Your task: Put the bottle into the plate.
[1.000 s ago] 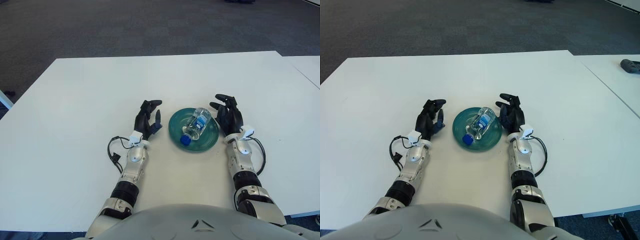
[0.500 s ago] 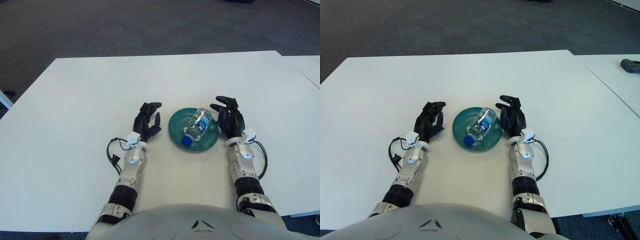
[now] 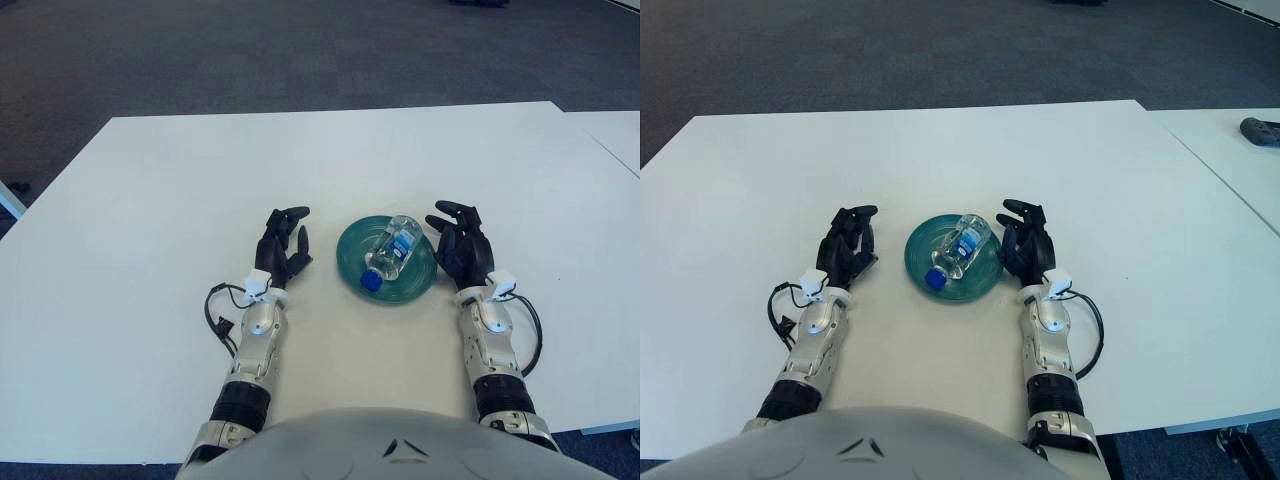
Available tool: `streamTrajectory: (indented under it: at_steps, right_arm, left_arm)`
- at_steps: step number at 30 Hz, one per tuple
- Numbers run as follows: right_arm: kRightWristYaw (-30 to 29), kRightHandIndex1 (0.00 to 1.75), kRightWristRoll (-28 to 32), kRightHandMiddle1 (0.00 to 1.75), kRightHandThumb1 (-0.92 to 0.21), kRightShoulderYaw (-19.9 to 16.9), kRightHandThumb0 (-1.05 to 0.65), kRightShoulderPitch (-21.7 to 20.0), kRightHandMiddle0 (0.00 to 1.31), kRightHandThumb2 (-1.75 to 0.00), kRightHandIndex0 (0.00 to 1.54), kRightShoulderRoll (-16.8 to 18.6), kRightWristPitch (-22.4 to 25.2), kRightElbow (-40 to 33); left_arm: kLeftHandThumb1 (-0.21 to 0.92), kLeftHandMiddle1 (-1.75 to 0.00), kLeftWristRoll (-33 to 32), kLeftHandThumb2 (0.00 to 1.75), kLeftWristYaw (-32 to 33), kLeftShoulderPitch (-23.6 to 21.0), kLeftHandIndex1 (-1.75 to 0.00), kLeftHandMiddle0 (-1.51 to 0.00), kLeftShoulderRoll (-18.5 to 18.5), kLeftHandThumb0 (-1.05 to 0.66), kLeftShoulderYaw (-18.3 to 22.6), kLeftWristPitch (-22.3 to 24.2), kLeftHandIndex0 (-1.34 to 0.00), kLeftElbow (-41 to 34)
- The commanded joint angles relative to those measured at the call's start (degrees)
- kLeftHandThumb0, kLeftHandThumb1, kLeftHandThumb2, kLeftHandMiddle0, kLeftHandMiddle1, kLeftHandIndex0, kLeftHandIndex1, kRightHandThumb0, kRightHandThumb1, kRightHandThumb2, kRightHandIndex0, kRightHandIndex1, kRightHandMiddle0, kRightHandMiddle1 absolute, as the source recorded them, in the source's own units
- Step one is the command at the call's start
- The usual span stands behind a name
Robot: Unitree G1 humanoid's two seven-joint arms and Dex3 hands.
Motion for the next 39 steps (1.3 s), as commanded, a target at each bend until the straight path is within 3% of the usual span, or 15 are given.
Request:
streamTrajectory:
  at_steps: [1,16,39]
  right_arm:
    - [-1.12,0.93,0.20,1.11,-0.83,-0.07,-0.56,5.31,0.03,-0.88,0.54,0.76,4.45,2.26]
    - [-1.60,0.92,0.20,1.11,-0.83,0.43,-0.55,5.85,0.00,-0.89,0.53,0.26,7.10,-0.23]
    - [-0.51,0.95,0.56,1.12,-0.79,0.75,-0.54,6.60,0.00,-0.95,0.56,-0.25,7.10,-1.29]
  left_arm:
    - [0.82,-0.83,0.04,0.77,1.83,2.99,-1.18,-0.58,-3.10,-0.47,0.58,4.02,-0.36,1.23]
    - [0.87,-0.85,-0.39,0.74,2.44,3.22,-1.18,-0.56,-3.33,-0.47,0.94,6.68,-0.32,0.13]
    - [0.92,-0.84,-1.06,0.68,0.58,3.07,-1.18,-0.56,-2.78,-0.52,1.70,4.77,-0.32,1.80]
